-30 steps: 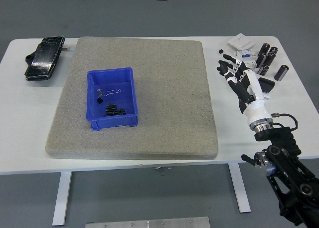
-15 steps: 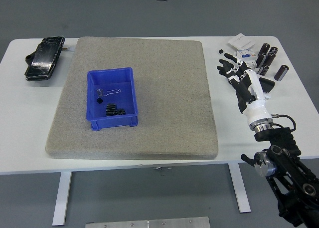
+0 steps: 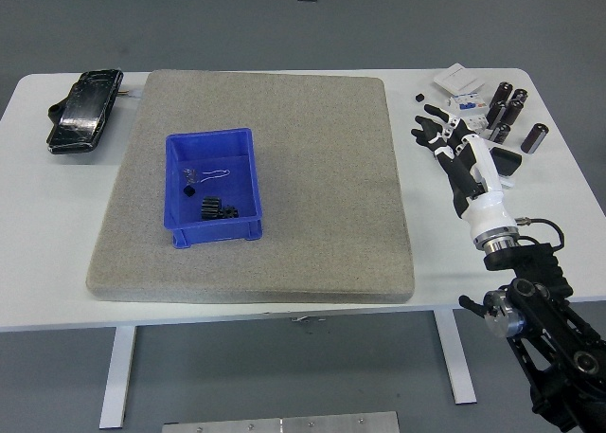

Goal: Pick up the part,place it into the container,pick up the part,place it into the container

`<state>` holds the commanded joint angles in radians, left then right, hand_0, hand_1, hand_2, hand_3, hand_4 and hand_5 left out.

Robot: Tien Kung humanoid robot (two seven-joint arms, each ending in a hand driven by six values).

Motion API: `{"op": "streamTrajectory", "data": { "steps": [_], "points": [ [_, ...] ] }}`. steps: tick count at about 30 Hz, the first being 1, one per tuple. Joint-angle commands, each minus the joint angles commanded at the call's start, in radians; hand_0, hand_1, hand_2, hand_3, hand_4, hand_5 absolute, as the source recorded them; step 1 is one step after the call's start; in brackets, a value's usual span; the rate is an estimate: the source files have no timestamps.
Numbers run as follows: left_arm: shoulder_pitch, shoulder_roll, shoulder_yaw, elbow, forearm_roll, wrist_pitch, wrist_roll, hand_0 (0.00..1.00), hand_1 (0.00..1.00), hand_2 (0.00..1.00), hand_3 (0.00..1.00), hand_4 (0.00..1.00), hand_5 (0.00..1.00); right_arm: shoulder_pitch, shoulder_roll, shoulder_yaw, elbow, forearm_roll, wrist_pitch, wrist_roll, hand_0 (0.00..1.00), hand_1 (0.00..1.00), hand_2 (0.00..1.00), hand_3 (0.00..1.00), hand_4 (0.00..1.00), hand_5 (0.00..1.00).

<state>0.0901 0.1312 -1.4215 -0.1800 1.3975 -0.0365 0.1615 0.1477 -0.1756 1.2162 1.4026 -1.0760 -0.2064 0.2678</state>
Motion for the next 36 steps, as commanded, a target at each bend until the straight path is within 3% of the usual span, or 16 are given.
{"op": "streamTrajectory", "data": {
  "steps": [14,24,36],
  "points": [
    [-0.003,0.000,-0.005,0.000,0.011,-0.002,0.000,0.666,0.665,0.645,0.610,0.683,0.407,-0.001,0.000,0.010,0.002,-0.031,-0.002,-0.002,0.781,0.689,0.748,0.764,0.886,0.571],
    [-0.007,0.000,0.000,0.000,0.010,-0.002,-0.003,0.666,0.665,0.645,0.611,0.684,0.408,0.018,-0.010,0.012,0.026,-0.185,-0.023,-0.027,0.787,0.693,0.749,0.764,0.882,0.575],
    [-0.005,0.002,-0.009,0.000,0.023,-0.004,-0.013,0.666,0.665,0.645,0.611,0.684,0.409,0.010,-0.021,0.067,0.045,-0.200,-0.025,-0.026,0.790,0.694,0.751,0.764,0.879,0.584]
  ]
}}
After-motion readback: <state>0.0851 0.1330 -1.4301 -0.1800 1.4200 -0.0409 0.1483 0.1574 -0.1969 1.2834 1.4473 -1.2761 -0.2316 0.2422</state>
